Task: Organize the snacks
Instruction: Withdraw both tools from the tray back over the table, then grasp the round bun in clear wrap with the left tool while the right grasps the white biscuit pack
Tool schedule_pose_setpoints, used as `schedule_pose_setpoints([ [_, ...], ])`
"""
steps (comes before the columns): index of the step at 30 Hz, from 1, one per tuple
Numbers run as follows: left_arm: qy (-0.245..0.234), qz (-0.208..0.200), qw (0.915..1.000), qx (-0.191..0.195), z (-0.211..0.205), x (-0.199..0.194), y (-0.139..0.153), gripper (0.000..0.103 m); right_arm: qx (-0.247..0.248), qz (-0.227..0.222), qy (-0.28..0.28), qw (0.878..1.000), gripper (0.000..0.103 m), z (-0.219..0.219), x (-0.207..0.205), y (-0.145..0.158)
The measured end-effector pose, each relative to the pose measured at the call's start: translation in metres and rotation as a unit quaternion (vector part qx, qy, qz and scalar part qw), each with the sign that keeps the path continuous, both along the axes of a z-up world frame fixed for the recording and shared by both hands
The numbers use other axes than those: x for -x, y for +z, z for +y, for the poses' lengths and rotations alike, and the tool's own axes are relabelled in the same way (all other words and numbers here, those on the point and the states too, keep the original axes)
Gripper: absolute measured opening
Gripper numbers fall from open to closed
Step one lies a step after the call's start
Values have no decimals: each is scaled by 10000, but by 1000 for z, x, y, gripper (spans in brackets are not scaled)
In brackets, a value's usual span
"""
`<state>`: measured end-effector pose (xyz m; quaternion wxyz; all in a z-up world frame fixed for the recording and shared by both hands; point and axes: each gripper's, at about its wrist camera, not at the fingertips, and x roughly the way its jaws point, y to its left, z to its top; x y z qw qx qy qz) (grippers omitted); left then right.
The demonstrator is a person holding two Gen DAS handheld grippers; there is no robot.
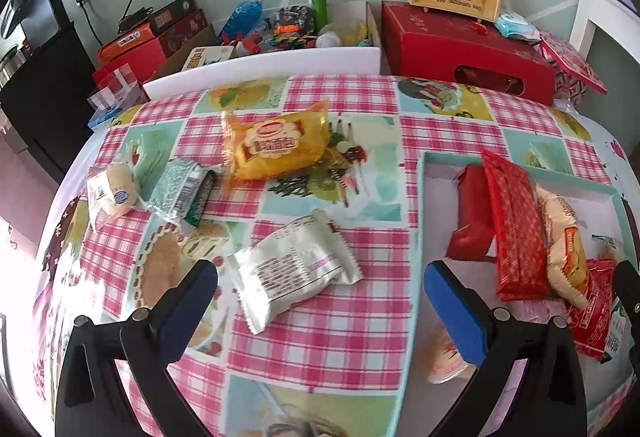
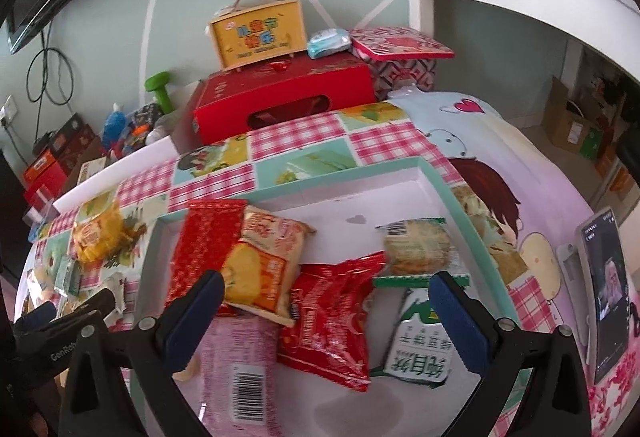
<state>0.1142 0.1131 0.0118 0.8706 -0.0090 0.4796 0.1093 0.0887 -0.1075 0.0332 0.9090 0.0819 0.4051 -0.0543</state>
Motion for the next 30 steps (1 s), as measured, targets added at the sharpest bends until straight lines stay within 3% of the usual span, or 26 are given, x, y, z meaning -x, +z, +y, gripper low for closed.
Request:
schedule_pose_setpoints([
  [18,902,-53,9959,-4,100,32,11,103,200,4,1042,9944,103,100,1,3],
  [30,1223,21,9924,150,153,51,9,103,-13,87,1436,9896,103,145,-1,-8],
])
